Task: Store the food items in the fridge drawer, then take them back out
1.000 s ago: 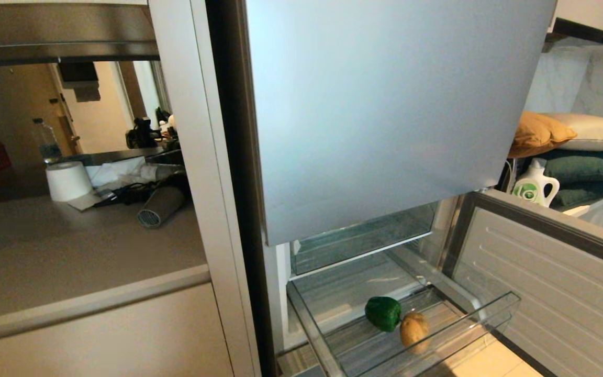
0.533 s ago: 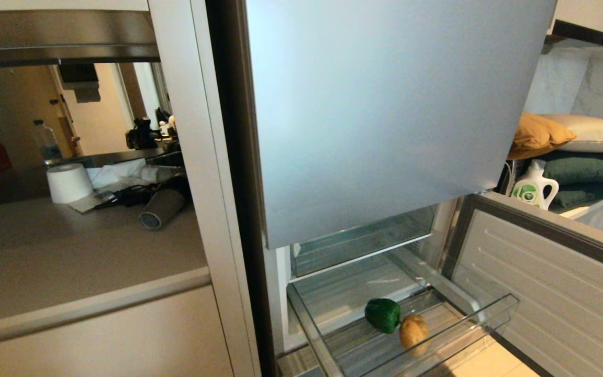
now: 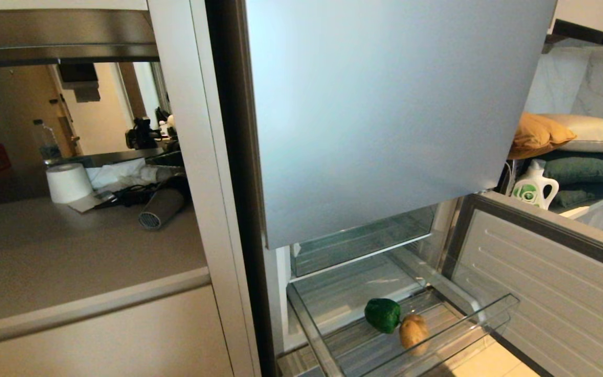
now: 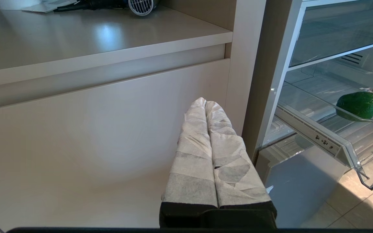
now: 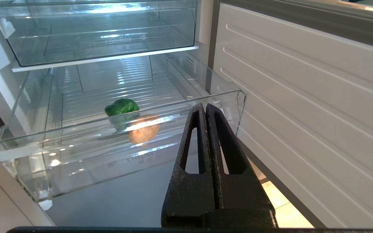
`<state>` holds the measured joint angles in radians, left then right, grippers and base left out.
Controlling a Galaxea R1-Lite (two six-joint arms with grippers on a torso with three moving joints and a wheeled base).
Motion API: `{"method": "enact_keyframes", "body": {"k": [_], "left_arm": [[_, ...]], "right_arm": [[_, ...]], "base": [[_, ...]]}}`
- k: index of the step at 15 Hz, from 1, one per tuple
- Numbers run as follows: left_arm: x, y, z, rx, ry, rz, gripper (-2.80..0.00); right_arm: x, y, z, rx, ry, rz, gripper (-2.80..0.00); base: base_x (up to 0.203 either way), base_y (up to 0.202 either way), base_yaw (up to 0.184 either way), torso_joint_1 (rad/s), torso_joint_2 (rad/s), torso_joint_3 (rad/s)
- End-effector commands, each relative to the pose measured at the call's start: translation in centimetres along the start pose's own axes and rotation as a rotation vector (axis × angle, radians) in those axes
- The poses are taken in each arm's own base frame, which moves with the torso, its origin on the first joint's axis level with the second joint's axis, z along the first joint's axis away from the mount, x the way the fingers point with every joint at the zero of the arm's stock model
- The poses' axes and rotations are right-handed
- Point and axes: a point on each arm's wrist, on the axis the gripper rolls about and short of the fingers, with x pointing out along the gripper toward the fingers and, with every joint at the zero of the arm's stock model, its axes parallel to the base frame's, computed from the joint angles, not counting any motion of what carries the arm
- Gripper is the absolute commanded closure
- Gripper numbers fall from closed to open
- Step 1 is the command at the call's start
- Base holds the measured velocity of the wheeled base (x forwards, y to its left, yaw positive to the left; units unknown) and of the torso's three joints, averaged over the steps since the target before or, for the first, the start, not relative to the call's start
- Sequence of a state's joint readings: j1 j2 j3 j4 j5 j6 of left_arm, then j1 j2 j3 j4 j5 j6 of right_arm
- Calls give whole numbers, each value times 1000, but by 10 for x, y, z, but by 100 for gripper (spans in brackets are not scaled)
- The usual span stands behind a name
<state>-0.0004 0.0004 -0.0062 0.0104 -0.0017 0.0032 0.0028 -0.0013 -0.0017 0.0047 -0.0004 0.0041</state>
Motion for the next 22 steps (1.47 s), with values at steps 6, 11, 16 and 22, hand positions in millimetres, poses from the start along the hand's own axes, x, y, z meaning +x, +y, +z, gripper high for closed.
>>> {"method": "enact_keyframes", "body": {"k": [6, 11, 16, 22], "left_arm": [[0, 0, 0, 0, 0, 1, 0], [0, 0, 0, 0, 0, 1, 0], [0, 0, 0, 0, 0, -1, 0], [0, 0, 0, 0, 0, 1, 0]], "right_arm": [[9, 0, 64, 34, 133, 6, 0], [109, 4, 125, 109, 514, 109, 0], [235, 9, 89, 156, 805, 222, 0], [313, 58, 15, 92, 856, 405, 0]], "base": [[0, 0, 0, 0, 0, 0], [0, 0, 0, 0, 0, 0], [0, 0, 0, 0, 0, 0], [0, 0, 0, 0, 0, 0]]}}
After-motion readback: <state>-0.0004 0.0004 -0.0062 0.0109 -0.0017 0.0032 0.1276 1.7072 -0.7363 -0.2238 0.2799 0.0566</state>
